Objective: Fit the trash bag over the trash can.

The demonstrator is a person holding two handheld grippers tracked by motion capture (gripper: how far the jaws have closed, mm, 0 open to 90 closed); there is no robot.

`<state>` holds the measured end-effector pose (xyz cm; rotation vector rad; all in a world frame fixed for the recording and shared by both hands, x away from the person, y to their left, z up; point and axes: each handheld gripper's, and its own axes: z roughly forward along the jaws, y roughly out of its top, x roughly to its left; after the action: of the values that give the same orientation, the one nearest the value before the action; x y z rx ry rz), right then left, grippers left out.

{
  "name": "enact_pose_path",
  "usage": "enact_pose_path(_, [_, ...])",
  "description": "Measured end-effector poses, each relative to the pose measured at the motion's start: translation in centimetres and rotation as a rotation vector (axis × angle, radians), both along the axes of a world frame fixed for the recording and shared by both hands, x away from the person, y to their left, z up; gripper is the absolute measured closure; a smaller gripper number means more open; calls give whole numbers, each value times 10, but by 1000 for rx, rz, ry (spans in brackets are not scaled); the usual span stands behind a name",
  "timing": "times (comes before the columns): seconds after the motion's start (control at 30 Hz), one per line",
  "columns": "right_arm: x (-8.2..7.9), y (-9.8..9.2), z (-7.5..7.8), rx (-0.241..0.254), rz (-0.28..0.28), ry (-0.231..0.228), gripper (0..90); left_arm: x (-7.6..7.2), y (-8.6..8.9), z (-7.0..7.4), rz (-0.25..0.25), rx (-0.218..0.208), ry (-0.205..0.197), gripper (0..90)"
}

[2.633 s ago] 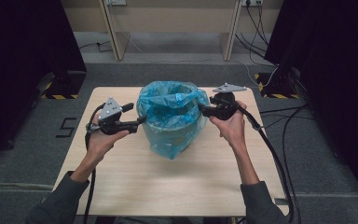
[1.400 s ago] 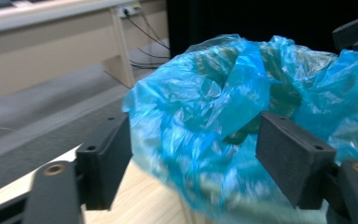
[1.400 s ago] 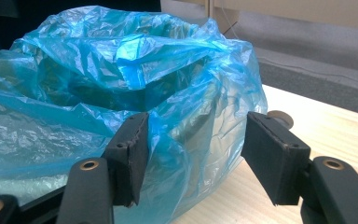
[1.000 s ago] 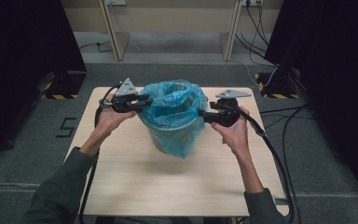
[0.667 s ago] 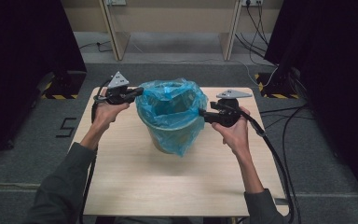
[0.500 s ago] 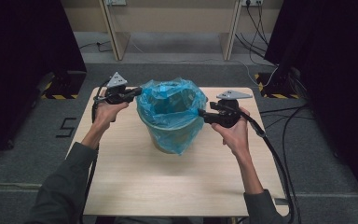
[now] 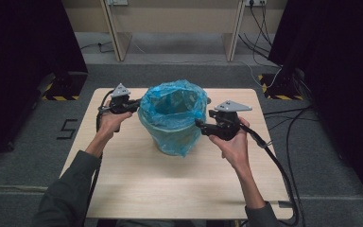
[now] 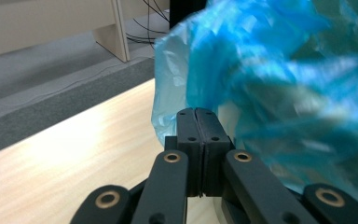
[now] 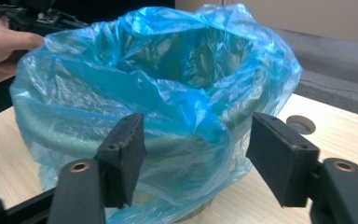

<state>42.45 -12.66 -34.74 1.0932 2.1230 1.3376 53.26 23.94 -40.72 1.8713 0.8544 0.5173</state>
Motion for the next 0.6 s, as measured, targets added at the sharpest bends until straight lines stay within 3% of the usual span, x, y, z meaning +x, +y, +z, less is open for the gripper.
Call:
enact_pose_path(0.1, [3, -1, -2, 26, 7, 3, 438, -6, 2, -9, -9, -20, 13, 889])
enact_pose_path(0.3, [4, -5, -3, 22, 17, 6, 522, -17, 8, -12, -12, -37, -2, 891])
enact_pose_path(0.33, [4, -6, -4, 20, 29, 3, 592, -21, 10, -11, -18, -41, -5, 891])
enact_pose_path(0.37, [4, -6, -4, 20, 29, 3, 592, -21, 10, -11, -18, -41, -5, 891])
enact_pose_path(0.47, [4, -6, -6, -13, 47, -8, 738, -29, 12, -11, -27, -48, -20, 893])
enact_pose_path(0.6, [7, -7, -9, -52, 58, -21, 821, -40, 13, -10, -42, -47, -37, 893])
